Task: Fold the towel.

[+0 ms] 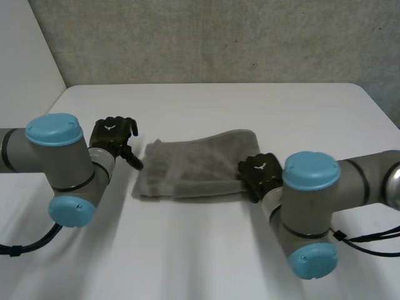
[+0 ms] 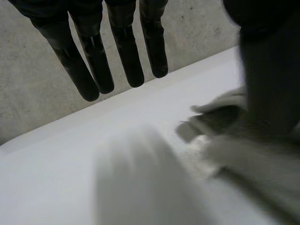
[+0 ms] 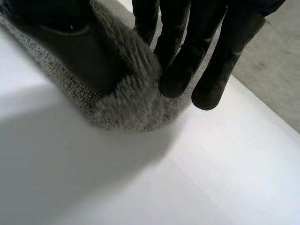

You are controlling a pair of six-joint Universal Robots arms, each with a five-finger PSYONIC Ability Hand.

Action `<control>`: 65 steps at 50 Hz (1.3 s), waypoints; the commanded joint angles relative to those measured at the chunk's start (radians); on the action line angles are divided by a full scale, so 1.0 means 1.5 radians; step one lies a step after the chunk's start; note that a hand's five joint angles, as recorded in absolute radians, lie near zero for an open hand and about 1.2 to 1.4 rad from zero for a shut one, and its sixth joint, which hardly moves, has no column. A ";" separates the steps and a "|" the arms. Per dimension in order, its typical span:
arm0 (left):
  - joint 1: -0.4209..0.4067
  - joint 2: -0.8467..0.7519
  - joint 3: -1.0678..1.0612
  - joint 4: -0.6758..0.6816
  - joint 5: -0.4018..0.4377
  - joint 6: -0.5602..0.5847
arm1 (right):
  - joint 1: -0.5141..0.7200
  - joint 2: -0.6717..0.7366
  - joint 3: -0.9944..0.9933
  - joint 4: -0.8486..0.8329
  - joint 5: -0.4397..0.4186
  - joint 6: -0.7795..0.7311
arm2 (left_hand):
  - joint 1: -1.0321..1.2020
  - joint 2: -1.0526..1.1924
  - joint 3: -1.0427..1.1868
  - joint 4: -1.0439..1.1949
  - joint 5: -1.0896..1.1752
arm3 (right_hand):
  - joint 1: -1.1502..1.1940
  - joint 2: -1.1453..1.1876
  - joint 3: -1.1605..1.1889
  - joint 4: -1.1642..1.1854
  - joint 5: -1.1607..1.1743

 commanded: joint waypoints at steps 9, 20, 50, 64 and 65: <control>0.001 0.109 -0.065 0.001 0.010 -0.001 | -0.115 -0.102 0.002 0.010 -0.012 -0.239 | -0.016 -0.015 -0.014 -0.021 -0.010 | 0.085 0.099 0.042 0.040 0.058; -0.010 0.137 -0.056 0.005 0.020 -0.006 | 0.124 -0.045 -0.110 0.016 -0.042 -0.237 | -0.016 -0.015 -0.014 -0.021 -0.010 | 0.085 0.099 0.042 0.040 0.058; -0.122 0.073 0.039 0.009 0.022 -0.142 | 0.026 -0.226 0.030 0.020 -0.053 -0.178 | -0.053 -0.053 -0.051 -0.058 -0.047 | -0.729 -0.716 -0.772 -0.774 -0.756; -0.172 0.023 0.042 0.010 0.023 -0.136 | -0.074 -0.164 -0.054 0.162 -0.192 0.094 | -0.053 -0.053 -0.051 -0.058 -0.047 | -0.729 -0.716 -0.772 -0.774 -0.756; -0.173 0.017 0.048 0.010 0.023 -0.137 | -0.084 -0.152 -0.063 0.165 -0.197 0.114 | -0.053 -0.053 -0.051 -0.058 -0.047 | -0.729 -0.716 -0.772 -0.774 -0.756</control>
